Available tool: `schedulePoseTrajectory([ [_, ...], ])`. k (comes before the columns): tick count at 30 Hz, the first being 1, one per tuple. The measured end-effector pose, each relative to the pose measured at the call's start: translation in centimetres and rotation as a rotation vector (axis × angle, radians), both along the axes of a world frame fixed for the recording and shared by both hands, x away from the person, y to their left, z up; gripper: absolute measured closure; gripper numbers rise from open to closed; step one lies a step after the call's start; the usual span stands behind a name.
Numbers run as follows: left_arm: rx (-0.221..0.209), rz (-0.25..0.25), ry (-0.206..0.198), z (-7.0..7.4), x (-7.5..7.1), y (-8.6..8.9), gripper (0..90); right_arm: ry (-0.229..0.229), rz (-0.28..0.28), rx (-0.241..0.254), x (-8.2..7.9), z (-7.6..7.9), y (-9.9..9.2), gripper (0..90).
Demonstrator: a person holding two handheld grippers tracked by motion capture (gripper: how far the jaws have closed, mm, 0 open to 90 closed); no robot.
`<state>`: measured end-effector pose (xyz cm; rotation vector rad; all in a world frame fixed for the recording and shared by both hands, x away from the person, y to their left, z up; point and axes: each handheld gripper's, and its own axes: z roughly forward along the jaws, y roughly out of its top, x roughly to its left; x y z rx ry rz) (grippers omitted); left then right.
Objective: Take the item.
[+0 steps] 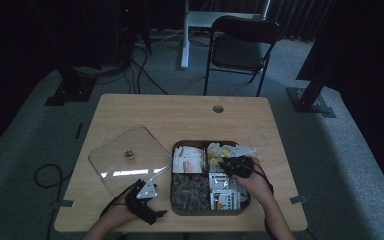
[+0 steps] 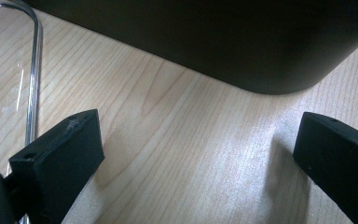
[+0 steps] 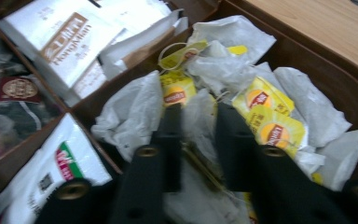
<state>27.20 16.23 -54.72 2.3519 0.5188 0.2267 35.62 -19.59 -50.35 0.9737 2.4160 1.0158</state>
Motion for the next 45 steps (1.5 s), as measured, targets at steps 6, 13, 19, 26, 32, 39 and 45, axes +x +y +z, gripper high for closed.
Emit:
schedulePoseTrajectory([
  [6, 0.0, 0.0, 0.0, 0.0, 0.0, 0.0, 1.4, -0.027, -0.008, 0.018, -0.3, 0.3, -0.2, 84.5],
  [13, 0.0, 0.0, 0.0, 0.0, 0.0, 0.0, 1.4, -0.041, -0.025, 0.073, -0.6, 0.6, -0.8, 85.8],
  [19, 0.0, 0.0, 0.0, 0.0, 0.0, 0.0, 1.4, -0.068, -0.055, 0.149, -0.9, 0.9, -1.5, 86.3],
  [26, 0.0, 0.0, -0.001, 0.0, 0.0, 0.0, 1.4, -0.112, -0.084, 0.209, -1.3, 1.4, -2.0, 87.0],
  [32, 0.0, 0.0, 0.0, 0.0, 0.0, 0.0, 1.4, -0.13, -0.087, 0.245, -1.5, 2.1, -2.3, 87.1],
  [39, 0.001, 0.0, -0.002, 0.0, 0.0, 0.0, 1.4, -0.155, -0.088, 0.278, -1.7, 3.1, -2.4, 87.1],
  [45, 0.001, 0.0, -0.002, 0.0, 0.0, 0.0, 1.4, -0.175, -0.093, 0.303, -1.8, 4.2, -2.6, 87.0],
])
